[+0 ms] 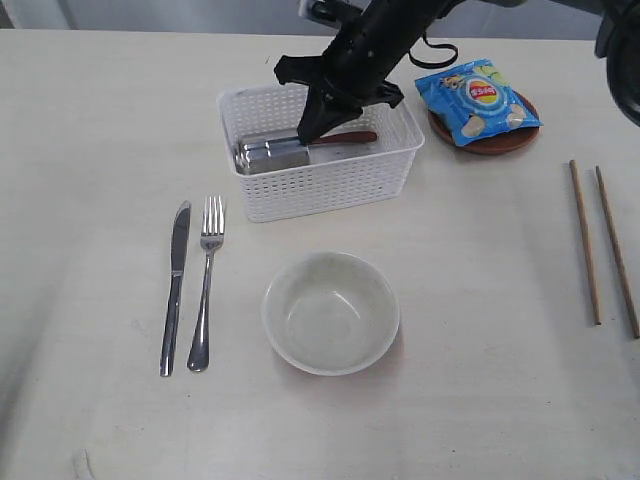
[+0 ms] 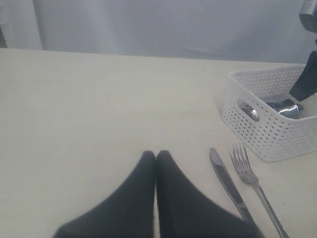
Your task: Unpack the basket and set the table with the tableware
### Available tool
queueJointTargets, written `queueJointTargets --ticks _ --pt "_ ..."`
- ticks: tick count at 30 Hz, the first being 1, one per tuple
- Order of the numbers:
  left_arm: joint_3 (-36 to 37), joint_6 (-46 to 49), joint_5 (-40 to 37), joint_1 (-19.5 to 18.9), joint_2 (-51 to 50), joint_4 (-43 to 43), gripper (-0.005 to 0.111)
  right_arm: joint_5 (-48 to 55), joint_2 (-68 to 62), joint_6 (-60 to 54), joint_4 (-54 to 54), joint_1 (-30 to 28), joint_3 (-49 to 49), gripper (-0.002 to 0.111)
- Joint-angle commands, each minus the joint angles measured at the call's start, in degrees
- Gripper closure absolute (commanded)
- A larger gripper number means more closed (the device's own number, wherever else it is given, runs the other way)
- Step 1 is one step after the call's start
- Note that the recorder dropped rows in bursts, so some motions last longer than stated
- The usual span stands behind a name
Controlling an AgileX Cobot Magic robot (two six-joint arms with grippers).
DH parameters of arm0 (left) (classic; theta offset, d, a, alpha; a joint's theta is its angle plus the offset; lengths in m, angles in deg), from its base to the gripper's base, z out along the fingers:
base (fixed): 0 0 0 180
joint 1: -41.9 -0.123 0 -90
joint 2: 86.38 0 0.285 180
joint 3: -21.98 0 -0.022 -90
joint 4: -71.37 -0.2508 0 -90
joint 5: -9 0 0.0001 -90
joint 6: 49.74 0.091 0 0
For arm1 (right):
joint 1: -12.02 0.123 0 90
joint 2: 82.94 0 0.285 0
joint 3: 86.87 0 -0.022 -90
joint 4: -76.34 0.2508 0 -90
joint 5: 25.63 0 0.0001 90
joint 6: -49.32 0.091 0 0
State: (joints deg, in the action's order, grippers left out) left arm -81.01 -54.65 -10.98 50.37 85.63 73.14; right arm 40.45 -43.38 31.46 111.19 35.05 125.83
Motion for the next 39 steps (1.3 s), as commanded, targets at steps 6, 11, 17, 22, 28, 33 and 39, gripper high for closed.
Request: queueJointTargets --ticks 6,11,17,22,28,33,39 --pt "0.2 0.2 0.1 0.3 0.2 -0.1 0.107 1.2 4.5 0.3 -2.3 -1.4 0.0 0.108" --pt "0.2 0.2 0.1 0.3 0.2 -0.1 0.107 3.1 2.9 1.6 2.5 -4.2 0.0 0.098" --pt "0.2 0.2 0.1 0.3 0.2 -0.1 0.107 3.9 0.4 1.5 7.3 -6.0 0.0 0.058" --pt "0.2 0.2 0.1 0.3 0.2 -0.1 0.107 3.9 -1.4 -0.6 8.8 -5.4 0.0 0.064" --pt "0.2 0.2 0.1 0.3 0.2 -0.1 0.107 3.2 -2.3 -2.1 8.7 -3.3 0.0 0.064" --pt "0.2 0.2 0.1 0.3 0.2 -0.1 0.107 2.8 -2.3 -2.3 8.5 -1.6 0.0 0.064" --pt "0.2 0.2 0.1 0.3 0.2 -0.1 0.107 2.8 -1.5 0.8 4.1 -1.6 1.2 0.065"
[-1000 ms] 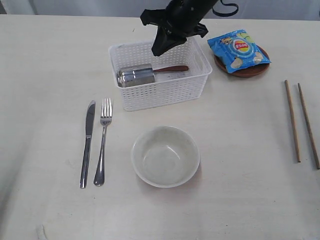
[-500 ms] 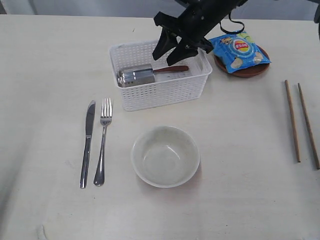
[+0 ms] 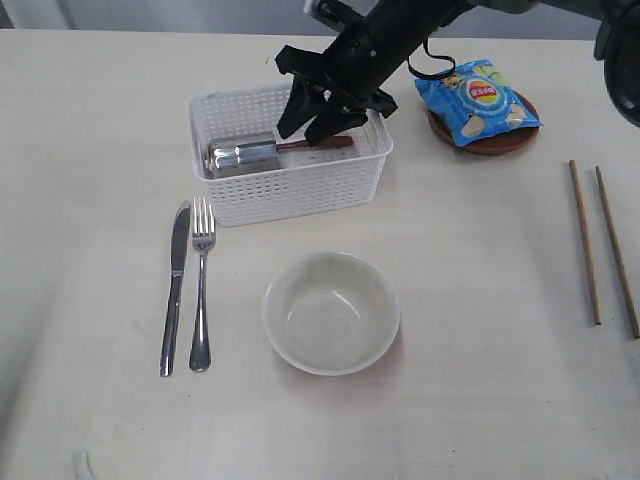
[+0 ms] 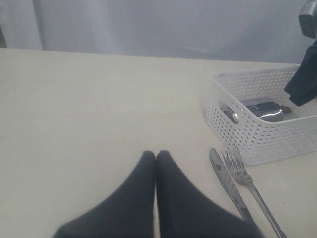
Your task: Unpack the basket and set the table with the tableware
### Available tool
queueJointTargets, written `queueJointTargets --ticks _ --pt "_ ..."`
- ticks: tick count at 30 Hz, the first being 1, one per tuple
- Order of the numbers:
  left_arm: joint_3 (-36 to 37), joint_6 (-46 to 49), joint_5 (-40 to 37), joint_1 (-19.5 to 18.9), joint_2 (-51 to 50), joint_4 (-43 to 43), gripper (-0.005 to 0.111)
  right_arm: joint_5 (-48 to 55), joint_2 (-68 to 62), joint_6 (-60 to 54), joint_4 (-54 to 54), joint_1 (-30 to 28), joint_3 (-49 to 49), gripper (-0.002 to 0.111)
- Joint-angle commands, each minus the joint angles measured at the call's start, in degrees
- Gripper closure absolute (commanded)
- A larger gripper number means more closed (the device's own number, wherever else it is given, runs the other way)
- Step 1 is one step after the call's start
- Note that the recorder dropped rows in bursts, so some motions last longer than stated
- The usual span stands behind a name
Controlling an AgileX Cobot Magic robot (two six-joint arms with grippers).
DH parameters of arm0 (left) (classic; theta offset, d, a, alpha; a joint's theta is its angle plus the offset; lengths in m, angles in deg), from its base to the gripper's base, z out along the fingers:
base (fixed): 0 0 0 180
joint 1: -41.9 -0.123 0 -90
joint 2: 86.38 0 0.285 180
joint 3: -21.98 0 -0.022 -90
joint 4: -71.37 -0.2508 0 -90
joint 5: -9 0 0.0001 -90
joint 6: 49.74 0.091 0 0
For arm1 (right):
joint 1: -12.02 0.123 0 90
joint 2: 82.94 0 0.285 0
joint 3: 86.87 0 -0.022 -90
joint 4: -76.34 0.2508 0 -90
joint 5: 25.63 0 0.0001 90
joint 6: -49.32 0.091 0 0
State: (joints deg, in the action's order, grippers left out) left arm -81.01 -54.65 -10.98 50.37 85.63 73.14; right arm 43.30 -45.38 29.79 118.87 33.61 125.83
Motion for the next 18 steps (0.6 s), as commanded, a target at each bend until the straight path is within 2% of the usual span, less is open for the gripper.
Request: queueJointTargets --ticks 1,6,13,18 --pt "0.2 0.2 0.1 0.3 0.2 -0.1 0.107 0.1 0.6 5.4 -8.1 -0.3 2.2 0.065" --pt "0.2 0.2 0.1 0.3 0.2 -0.1 0.107 1.0 0.9 14.7 -26.8 -0.5 5.1 0.065" --pt "0.2 0.2 0.1 0.3 0.2 -0.1 0.107 0.9 1.4 20.6 -32.6 -0.8 5.2 0.065" --pt "0.2 0.2 0.1 0.3 0.2 -0.1 0.107 1.0 2.4 26.4 -41.5 -0.8 5.2 0.065"
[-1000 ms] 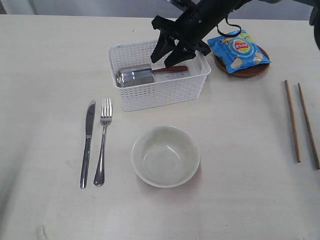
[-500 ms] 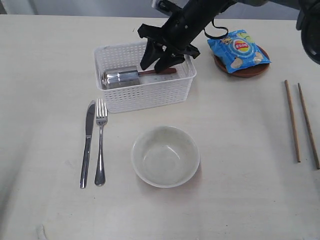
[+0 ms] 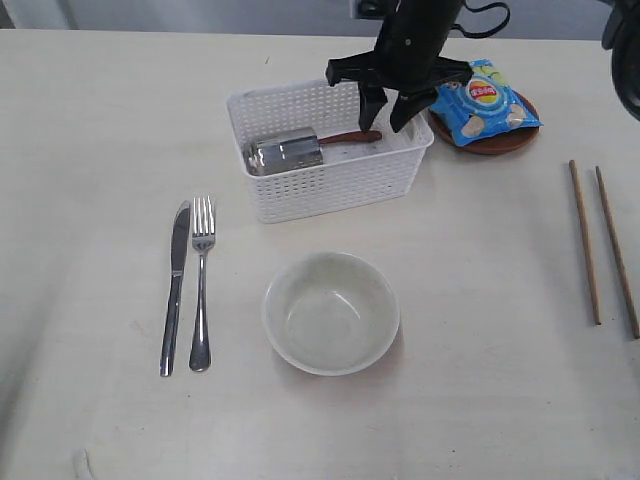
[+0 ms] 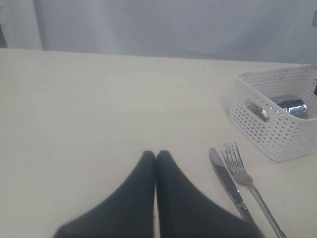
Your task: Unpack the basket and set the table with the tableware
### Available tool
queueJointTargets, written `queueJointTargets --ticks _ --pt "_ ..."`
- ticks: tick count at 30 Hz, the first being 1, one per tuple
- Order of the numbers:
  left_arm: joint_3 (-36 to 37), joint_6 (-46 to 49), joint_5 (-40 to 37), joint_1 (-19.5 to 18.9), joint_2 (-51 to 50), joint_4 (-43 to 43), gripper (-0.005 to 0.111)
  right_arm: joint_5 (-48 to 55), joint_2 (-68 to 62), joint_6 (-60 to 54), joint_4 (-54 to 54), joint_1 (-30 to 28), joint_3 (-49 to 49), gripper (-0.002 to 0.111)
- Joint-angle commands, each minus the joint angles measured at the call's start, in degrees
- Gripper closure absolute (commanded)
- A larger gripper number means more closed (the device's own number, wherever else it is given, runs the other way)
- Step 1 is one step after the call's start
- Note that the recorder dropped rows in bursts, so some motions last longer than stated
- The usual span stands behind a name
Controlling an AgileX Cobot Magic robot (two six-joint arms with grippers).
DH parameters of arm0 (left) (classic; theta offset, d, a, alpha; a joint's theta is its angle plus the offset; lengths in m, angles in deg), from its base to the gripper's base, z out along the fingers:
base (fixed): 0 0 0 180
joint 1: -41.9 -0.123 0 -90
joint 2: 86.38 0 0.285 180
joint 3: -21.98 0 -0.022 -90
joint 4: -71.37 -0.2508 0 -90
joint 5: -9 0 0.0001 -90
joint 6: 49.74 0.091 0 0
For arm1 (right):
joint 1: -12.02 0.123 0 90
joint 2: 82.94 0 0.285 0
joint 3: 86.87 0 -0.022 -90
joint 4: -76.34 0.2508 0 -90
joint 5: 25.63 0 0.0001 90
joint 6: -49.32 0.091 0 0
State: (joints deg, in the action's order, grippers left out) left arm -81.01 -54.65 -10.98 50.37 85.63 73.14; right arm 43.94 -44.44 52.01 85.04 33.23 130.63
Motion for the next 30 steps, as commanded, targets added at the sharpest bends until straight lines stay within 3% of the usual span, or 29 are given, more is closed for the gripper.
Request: queueJointTargets --ticks 1,9,17,25,30 --pt "0.2 0.2 0.1 0.3 0.2 -0.1 0.107 0.4 1.7 4.5 -8.7 -0.5 0.4 0.065" --pt "0.2 0.2 0.1 0.3 0.2 -0.1 0.107 0.4 5.6 3.3 -6.5 -0.5 0.5 0.065" --pt "0.2 0.2 0.1 0.3 0.2 -0.1 0.107 -2.1 7.4 -6.5 14.2 0.0 0.5 0.065" --pt "0.2 0.2 0.1 0.3 0.2 -0.1 0.107 -2.9 3.5 -8.1 15.2 2.4 0.5 0.064" --pt "0.2 0.2 0.1 0.3 0.2 -0.1 0.107 -2.4 1.8 -7.3 15.3 2.3 0.5 0.053"
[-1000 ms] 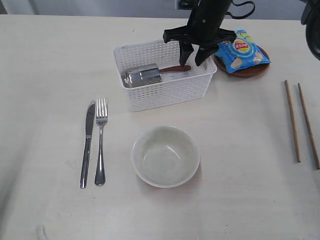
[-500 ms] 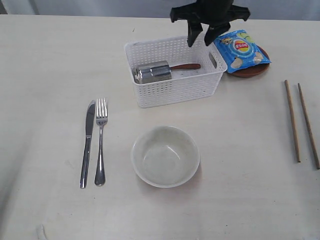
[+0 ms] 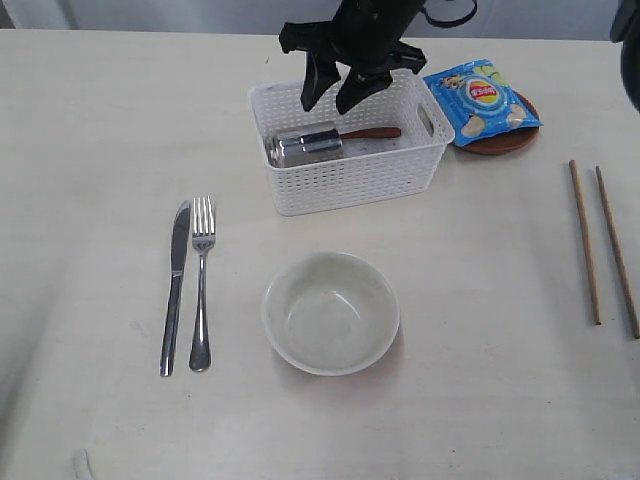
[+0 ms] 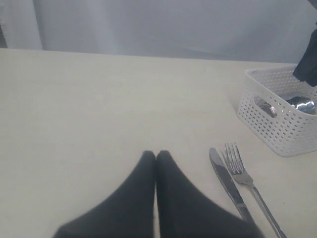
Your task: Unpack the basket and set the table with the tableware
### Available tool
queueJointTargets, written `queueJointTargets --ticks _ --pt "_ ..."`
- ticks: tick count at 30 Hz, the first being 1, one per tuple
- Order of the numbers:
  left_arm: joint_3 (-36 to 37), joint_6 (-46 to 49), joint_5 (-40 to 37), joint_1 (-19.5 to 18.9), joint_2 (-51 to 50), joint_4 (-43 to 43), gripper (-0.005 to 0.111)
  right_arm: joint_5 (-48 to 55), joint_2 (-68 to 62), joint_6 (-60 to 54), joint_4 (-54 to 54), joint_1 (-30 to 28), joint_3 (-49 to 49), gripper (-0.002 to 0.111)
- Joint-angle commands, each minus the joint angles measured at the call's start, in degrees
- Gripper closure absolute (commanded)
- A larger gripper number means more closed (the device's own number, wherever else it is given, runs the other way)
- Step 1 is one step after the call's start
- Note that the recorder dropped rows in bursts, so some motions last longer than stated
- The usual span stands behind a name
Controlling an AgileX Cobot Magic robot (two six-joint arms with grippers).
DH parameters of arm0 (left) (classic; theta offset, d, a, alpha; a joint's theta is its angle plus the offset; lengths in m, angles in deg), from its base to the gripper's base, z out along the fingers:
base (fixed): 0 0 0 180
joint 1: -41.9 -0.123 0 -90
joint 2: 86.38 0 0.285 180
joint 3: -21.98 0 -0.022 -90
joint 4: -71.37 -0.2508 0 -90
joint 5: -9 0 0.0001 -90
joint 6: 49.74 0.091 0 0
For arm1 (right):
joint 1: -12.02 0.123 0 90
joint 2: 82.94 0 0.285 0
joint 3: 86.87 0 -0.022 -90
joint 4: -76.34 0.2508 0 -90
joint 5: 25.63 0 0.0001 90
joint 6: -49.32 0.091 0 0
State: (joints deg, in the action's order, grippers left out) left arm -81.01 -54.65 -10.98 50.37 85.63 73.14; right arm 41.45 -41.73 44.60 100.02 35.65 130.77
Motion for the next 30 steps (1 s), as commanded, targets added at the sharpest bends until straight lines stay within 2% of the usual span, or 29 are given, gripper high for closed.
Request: queueJointTargets --ticks 1,16,21,30 --pt "0.2 0.2 0.1 0.3 0.2 -0.1 0.107 0.1 -1.0 0.4 0.3 -0.2 0.3 0.053" --pt "0.2 0.2 0.1 0.3 0.2 -0.1 0.107 2.5 -2.4 2.0 0.7 -0.7 0.3 0.054" --pt "0.2 0.2 0.1 0.3 0.2 -0.1 0.107 2.9 -3.4 -2.0 12.3 -4.7 0.3 0.054" --pt "0.2 0.2 0.1 0.3 0.2 -0.1 0.107 2.9 -5.2 -3.1 10.8 -5.4 0.3 0.054"
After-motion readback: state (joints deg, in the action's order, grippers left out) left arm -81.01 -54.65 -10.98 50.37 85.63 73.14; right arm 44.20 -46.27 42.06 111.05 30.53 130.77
